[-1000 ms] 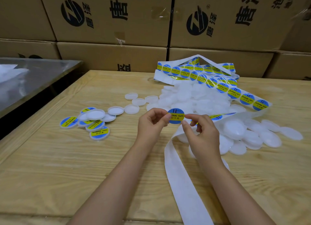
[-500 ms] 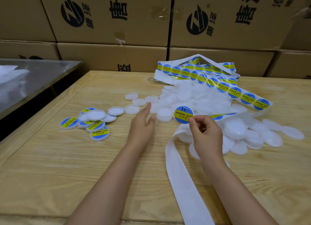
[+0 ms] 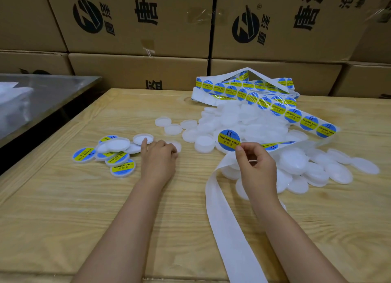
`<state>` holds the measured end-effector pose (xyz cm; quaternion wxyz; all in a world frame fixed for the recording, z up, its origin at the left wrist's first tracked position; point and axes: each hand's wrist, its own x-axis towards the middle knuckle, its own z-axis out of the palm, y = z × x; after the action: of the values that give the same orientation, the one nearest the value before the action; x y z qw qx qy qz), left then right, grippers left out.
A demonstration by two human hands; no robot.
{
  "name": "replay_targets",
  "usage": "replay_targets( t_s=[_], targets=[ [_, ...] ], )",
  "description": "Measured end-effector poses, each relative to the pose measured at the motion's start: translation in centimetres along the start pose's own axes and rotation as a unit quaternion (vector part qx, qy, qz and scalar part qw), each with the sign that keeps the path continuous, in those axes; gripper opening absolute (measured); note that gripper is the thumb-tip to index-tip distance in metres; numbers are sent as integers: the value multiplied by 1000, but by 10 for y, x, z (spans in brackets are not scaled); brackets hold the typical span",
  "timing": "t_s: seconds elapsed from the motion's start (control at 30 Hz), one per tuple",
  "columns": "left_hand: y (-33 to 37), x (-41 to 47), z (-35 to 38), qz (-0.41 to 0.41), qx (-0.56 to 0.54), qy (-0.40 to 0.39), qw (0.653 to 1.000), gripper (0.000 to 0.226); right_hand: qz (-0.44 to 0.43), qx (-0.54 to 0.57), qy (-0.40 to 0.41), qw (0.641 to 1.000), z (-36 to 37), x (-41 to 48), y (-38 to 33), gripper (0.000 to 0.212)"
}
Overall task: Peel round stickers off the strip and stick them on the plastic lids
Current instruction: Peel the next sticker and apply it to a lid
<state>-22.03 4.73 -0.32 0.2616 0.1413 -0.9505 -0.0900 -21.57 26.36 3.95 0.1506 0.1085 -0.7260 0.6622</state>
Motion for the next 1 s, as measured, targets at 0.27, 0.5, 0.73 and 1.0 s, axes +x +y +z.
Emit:
replay_targets(
  t_s=[0.27,0.5,0.73,1.0],
  targets=[
    [44,-8,-29,-219,-751,-84,618,16,-17,30,-48,998,6,-4,-1,32],
    [67,-26,-39,-180,-843,-258,436,26,-7,-2,-39,999,7,-2,3,53],
    [65,-27,-36,-153,-822,-282,470,31,25,15,-44,999,7,3,6,52],
    [70,-27,-33,-178,-807,-250,504,20,11,34,-48,998,6,1,3,50]
  ],
)
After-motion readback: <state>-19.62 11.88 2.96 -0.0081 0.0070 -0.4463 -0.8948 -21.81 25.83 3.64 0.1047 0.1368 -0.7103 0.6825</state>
